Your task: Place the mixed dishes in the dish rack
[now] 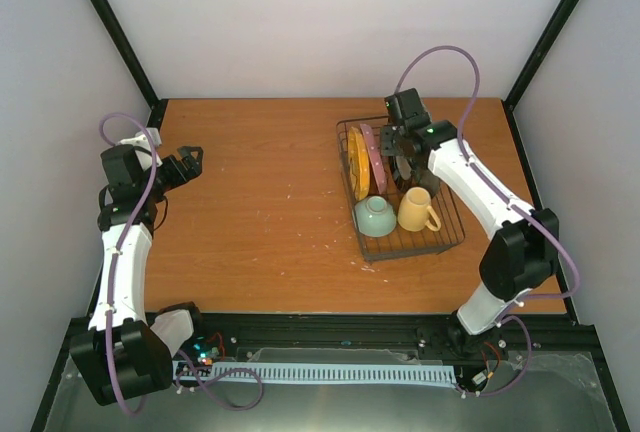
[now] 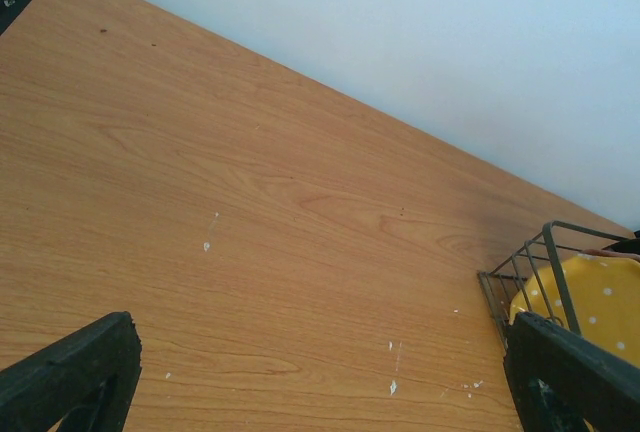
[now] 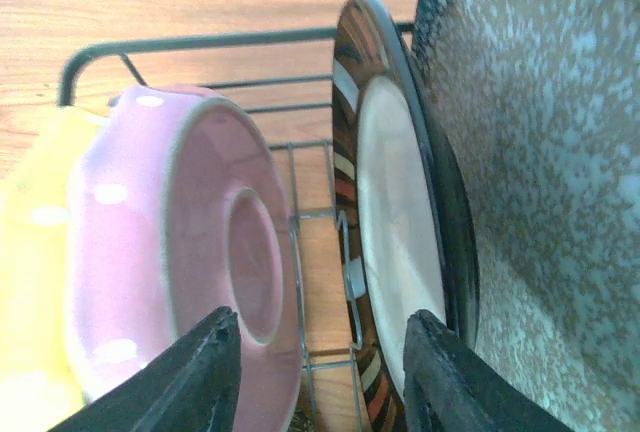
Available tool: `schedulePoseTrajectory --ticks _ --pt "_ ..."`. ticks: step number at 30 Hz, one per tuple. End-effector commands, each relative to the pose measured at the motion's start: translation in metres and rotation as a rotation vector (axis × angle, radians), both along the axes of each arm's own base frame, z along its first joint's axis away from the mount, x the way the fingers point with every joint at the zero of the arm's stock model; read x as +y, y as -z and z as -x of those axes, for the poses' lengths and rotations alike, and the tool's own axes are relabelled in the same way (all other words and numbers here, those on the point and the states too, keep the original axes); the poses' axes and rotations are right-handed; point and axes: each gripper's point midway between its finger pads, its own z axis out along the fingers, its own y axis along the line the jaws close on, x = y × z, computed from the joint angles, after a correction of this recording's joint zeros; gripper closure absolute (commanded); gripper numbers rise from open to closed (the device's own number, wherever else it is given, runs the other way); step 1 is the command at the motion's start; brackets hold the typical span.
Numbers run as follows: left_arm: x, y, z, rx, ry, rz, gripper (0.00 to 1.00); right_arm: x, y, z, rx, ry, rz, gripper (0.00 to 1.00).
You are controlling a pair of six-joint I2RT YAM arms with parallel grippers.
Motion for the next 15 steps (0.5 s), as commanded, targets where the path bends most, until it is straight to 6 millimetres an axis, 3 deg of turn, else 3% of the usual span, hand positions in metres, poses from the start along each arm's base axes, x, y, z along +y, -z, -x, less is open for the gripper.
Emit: schedulePoseTrajectory --ticks 1,9,15 --pt "0.0 -0.016 -0.003 -0.05 0.008 -0.024 0.0 -0.012 -0.038 -0.002 -0.129 0.021 -0.038 0.53" --pt "-0.001 -0.018 -0.003 -0.055 0.009 -0.026 0.0 0.007 -0.047 -0.001 -0.17 -0.07 -0.119 0.52" --pt "0.0 -0.019 -0.002 -0.056 0.006 -0.03 0.0 0.008 -0.053 0.0 -0.188 -0.076 -0.135 0.52"
